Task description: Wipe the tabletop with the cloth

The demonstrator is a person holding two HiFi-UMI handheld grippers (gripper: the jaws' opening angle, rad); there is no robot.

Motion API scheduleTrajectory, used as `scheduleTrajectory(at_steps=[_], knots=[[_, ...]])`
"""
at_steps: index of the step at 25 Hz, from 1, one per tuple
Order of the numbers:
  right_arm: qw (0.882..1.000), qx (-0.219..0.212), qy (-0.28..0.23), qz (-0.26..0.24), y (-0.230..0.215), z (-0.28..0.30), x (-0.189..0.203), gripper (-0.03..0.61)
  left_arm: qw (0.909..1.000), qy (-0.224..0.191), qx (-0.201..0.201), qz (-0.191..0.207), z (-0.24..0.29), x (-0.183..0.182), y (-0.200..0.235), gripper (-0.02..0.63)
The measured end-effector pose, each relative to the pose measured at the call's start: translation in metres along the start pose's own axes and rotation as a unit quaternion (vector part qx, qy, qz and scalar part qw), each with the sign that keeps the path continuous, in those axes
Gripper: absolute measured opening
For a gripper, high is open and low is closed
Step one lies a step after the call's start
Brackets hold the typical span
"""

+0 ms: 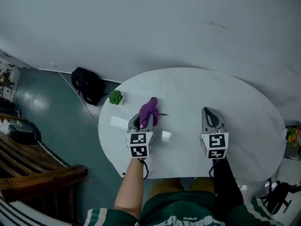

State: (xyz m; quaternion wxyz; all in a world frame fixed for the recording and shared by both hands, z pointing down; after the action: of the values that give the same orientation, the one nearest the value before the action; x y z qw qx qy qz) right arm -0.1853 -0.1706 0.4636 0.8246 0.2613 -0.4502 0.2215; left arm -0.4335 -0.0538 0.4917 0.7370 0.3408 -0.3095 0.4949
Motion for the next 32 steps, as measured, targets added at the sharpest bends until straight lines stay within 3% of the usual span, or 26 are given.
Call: scheduleTrajectory(at_steps=[4, 11, 18, 24, 32], knots=[[0.998, 0.056, 0.003, 0.009, -0.069, -0.048, 0.027, 0.003, 0.9966, -0.013, 0.071, 0.042, 0.01, -0.007, -0.096, 0.123], [0.988, 0.151, 0.024, 0.035, -0.18, -0.162, 0.096, 0.003, 0.9805, -0.006, 0.186, 0.062, 0.027, 0.0, -0.279, 0.126], [0.968, 0.234, 0.053, 0.072, -0.263, -0.28, 0.179, 0.003, 0.9527, 0.023, 0.288, 0.095, 0.021, 0.042, -0.459, 0.13], [0.947, 0.296, 0.074, 0.101, -0.308, -0.375, 0.243, 0.003, 0.9172, 0.06, 0.37, 0.136, 0.005, 0.098, -0.593, 0.13], [0.923, 0.348, 0.097, 0.133, -0.343, -0.465, 0.31, 0.003, 0.8783, 0.109, 0.436, 0.164, -0.01, 0.166, -0.722, 0.13]])
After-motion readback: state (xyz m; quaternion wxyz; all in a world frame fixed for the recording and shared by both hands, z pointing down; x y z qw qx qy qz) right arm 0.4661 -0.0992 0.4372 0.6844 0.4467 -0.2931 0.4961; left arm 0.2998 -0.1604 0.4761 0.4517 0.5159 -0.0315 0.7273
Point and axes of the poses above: the fingertips, and each gripper's own axes: z forward along the fingers, y to its left, x out of its underside, the point moved 7 cm from there along -z, backward along the fingers, and after that the axes turned 11 degrees about -z, right-handed, at the moved point
